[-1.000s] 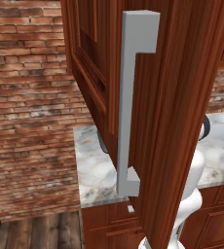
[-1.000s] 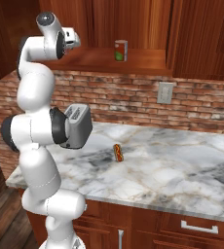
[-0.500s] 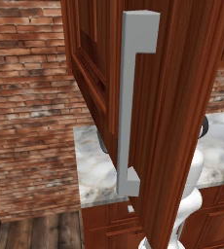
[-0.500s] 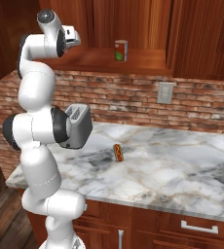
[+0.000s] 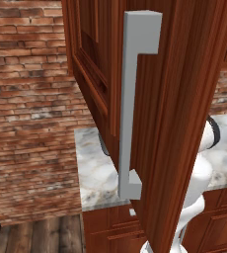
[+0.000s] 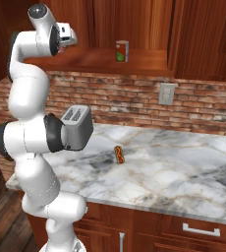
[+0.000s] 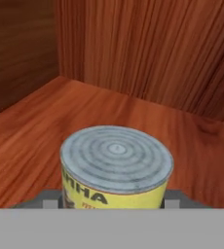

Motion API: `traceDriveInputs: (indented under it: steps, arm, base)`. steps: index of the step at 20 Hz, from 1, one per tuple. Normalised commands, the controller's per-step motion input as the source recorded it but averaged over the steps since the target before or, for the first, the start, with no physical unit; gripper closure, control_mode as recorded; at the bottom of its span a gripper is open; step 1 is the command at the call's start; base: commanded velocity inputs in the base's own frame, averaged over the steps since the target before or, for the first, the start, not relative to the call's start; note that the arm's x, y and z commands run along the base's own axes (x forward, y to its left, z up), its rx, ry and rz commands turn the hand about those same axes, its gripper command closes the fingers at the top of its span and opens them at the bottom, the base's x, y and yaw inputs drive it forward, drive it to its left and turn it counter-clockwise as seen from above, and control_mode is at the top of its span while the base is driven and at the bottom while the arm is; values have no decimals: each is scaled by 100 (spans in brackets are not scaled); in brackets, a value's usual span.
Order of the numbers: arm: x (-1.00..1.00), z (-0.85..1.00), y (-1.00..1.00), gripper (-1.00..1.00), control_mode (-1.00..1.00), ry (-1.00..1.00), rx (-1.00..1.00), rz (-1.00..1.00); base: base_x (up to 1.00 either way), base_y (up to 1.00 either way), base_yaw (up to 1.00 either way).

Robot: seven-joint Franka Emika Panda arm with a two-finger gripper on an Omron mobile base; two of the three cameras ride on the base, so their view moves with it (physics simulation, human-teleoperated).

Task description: Restock the canned food cabinet by taking the new fresh canned food from the counter and placing it in the cabinet. Then, take the old canned food from the cabinet and place it on the counter.

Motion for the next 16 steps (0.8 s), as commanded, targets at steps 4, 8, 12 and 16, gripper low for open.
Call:
traceDriveInputs:
  steps: [4, 8, 12, 16]
  arm:
    - [-100, 0, -26, 100, -100, -16, 0, -1]
    - [-100, 3, -49, 100, -100, -23, 3, -1]
    - [-100, 19, -45, 100, -100, -15, 9, 0]
    - [-100, 17, -38, 100, -100, -4, 9, 0]
  base:
    - [0, 0, 0]
    - [0, 0, 0]
    - [0, 0, 0]
    - [0, 0, 0]
